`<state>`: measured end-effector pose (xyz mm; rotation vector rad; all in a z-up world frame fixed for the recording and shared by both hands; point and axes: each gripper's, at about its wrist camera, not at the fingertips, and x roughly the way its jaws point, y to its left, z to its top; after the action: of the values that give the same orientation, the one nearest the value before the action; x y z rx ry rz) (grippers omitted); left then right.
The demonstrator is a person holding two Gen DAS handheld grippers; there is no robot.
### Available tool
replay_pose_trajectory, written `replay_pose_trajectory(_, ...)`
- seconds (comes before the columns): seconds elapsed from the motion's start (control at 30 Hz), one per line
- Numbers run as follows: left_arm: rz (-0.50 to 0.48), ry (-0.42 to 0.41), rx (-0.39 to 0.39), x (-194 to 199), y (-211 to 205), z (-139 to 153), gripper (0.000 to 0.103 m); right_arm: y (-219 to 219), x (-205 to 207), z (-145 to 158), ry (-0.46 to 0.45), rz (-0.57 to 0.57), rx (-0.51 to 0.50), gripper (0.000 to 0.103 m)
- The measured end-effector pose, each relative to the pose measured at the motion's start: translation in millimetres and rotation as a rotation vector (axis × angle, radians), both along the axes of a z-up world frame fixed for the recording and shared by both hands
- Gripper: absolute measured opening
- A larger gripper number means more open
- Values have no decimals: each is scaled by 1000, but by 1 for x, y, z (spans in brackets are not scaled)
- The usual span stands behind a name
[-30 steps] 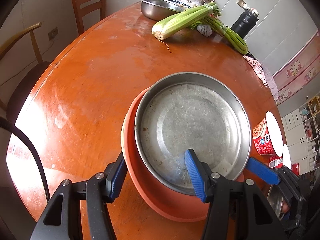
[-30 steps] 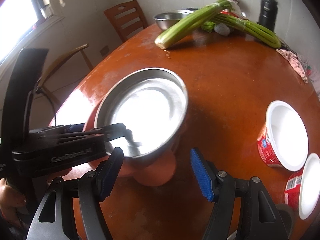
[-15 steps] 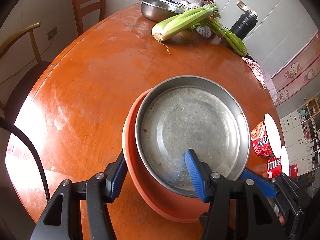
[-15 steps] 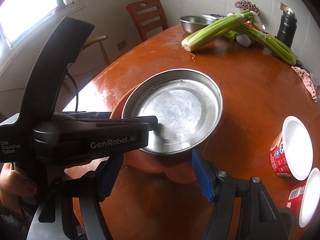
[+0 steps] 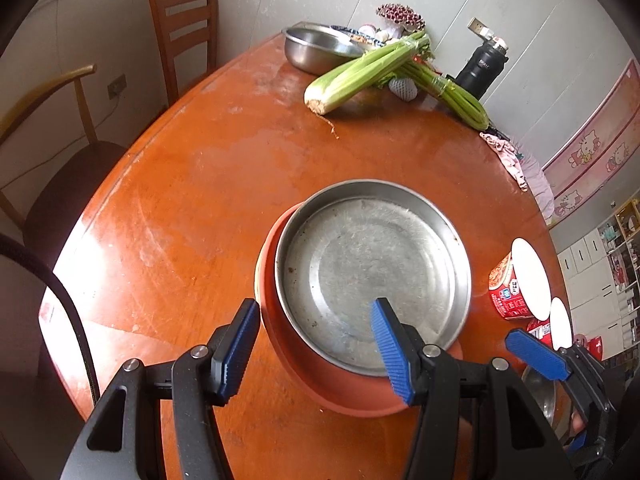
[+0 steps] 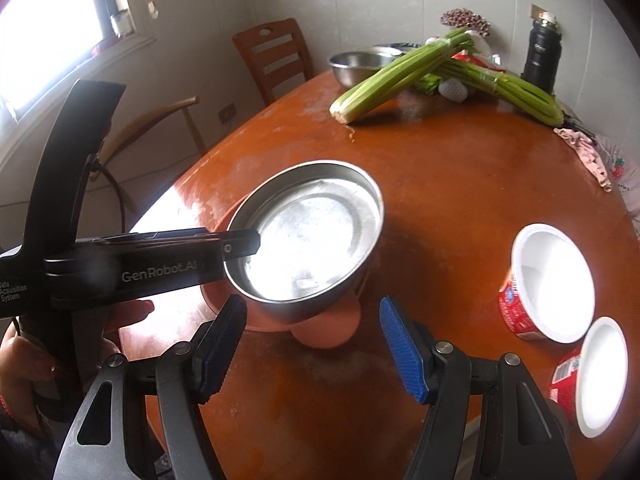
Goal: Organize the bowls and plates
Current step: 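Open the left gripper and release the steel pan, then move the left gripper to the deep steel bowl and grasp its rim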
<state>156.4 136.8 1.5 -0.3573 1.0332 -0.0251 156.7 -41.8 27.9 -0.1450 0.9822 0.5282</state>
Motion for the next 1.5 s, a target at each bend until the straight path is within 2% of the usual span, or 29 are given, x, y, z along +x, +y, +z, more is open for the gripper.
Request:
replay_pose_trajectory(0.43,-32,-113,29,-19,-52,41,61,-55,-23,40,-101,-35,47,71)
replay_pose_trajectory(0.7,-100,-157,40,-18,-97,56,62,-111,-28,61,-156,-132,67,71)
replay_pose_trajectory(0.83,-135,-171,39,-17,-120,59,62,-142,-29,65,-152,-174,85,71)
replay_pose_trajectory(1.2,-210,-157,32,-19,-174,54,62,-221,-46,49,-110,-318,60,71)
replay_pose_trajectory(1.5,-256,-122,45,-31,-200,37,62,-249,-70,26,-67,-324,55,71)
